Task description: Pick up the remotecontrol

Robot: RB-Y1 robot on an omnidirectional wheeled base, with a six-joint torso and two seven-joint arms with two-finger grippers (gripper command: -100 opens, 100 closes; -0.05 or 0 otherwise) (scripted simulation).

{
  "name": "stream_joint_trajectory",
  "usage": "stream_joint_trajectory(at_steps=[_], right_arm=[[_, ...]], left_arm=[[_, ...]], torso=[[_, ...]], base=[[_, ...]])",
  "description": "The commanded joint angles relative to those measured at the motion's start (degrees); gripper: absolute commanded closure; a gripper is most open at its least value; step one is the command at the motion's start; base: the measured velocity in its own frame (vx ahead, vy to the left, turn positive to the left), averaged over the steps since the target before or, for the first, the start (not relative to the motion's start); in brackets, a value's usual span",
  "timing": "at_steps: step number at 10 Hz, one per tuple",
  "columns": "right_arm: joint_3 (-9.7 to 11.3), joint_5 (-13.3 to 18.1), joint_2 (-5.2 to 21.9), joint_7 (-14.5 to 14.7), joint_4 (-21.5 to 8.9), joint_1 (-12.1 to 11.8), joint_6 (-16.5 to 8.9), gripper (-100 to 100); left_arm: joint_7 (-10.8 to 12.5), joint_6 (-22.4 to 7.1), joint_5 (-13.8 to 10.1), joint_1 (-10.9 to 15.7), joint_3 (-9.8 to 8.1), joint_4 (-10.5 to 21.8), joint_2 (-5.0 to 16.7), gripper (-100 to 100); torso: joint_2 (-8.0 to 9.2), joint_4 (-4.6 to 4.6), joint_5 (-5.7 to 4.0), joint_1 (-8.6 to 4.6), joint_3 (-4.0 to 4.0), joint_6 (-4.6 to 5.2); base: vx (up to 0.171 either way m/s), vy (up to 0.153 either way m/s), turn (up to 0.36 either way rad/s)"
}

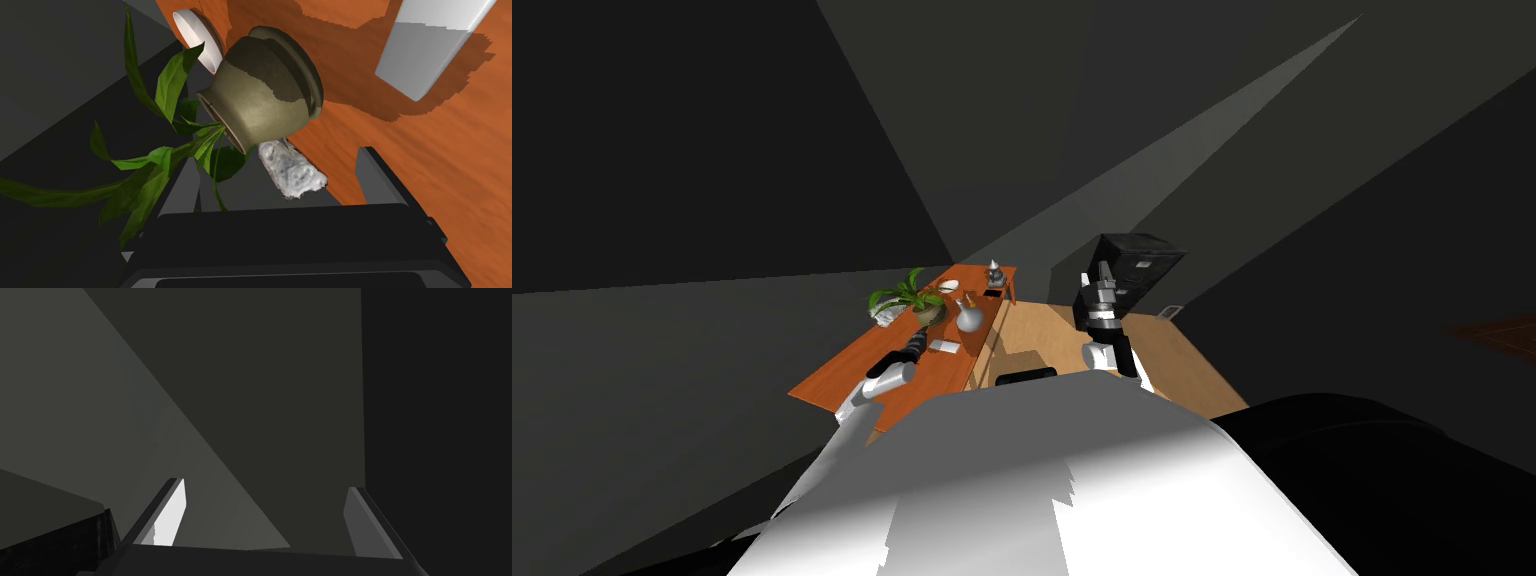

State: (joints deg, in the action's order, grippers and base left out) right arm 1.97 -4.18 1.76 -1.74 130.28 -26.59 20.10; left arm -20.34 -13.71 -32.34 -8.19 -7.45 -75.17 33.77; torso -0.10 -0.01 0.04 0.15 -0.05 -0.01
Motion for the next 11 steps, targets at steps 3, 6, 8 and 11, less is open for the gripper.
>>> stream_joint_trajectory(at_steps=[3,6,8,11], right_arm=[[0.0,0.0,0.0,0.0,0.0,0.0,0.0,0],[0.0,0.0,0.0,0.0,0.0,0.0,0.0,0],[0.0,0.0,0.0,0.0,0.0,0.0,0.0,0],[0.0,0.0,0.0,0.0,0.0,0.0,0.0,0]], left_arm=[[-1.0,-4.9,-2.9,0.6,-0.01,4.5,2.0,-100],[-1.6,-8.6,-4.5,1.5,0.07,7.5,3.0,-100],[-2.2,-11.0,-6.2,2.4,0.19,10.4,4.0,-100],[-2.7,-14.8,-7.8,3.2,0.33,13.3,4.9,-100]], torso=[[0.01,0.00,0.00,-0.05,0.00,-0.05],[-0.02,-0.01,0.00,0.00,-0.01,-0.01],[-0.01,-0.01,-0.01,-0.05,-0.01,-0.07],[-0.02,-0.01,-0.01,-0.07,-0.01,-0.08]], base=[[0.001,0.017,-0.110],[0.004,0.025,-0.146],[0.005,0.013,-0.105],[0.007,0.014,-0.089]])
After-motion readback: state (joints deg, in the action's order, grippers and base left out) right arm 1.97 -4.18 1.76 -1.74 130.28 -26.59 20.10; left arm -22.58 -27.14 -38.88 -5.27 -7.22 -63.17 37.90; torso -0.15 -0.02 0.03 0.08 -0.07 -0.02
